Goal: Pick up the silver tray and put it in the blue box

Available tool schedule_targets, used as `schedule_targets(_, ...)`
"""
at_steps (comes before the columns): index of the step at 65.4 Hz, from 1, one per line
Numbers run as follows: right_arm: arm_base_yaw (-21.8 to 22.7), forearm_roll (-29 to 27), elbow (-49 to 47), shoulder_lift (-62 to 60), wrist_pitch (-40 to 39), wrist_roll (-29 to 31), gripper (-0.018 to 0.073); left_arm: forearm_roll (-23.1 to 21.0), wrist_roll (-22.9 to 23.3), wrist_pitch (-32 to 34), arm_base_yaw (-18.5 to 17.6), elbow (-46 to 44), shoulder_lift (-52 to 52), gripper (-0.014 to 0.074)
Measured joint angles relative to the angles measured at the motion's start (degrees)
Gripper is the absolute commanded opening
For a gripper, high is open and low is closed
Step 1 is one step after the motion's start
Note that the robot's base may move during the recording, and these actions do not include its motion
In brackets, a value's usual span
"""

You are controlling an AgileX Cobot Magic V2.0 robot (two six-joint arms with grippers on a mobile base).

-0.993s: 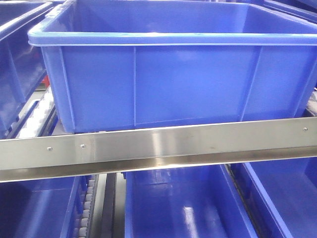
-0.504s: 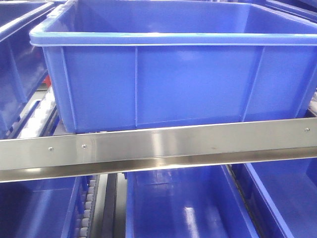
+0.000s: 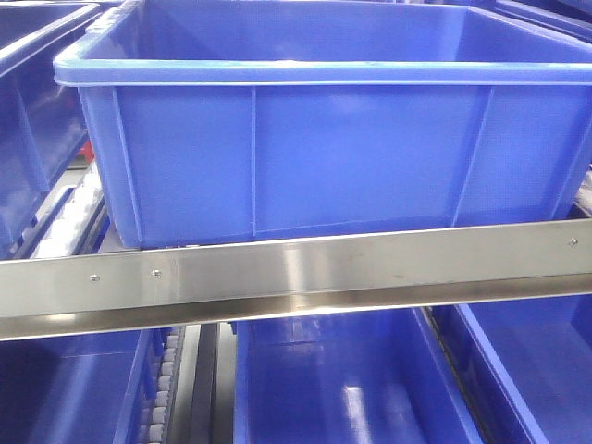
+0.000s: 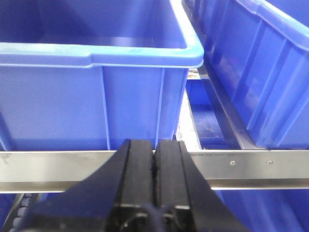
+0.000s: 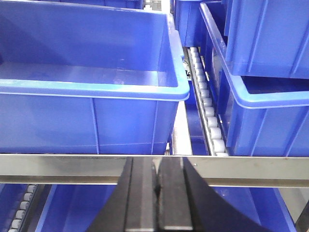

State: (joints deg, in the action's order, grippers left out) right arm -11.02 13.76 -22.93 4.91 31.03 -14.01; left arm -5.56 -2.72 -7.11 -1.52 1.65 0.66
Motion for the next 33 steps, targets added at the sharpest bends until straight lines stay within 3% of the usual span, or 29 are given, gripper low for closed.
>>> schedule_targets(33, 1.04, 0.00, 0.84, 0.00, -2.24, 0.00, 0.0056, 0.00, 0.00, 0.00, 0.00, 0.00, 0.00, -0.0105)
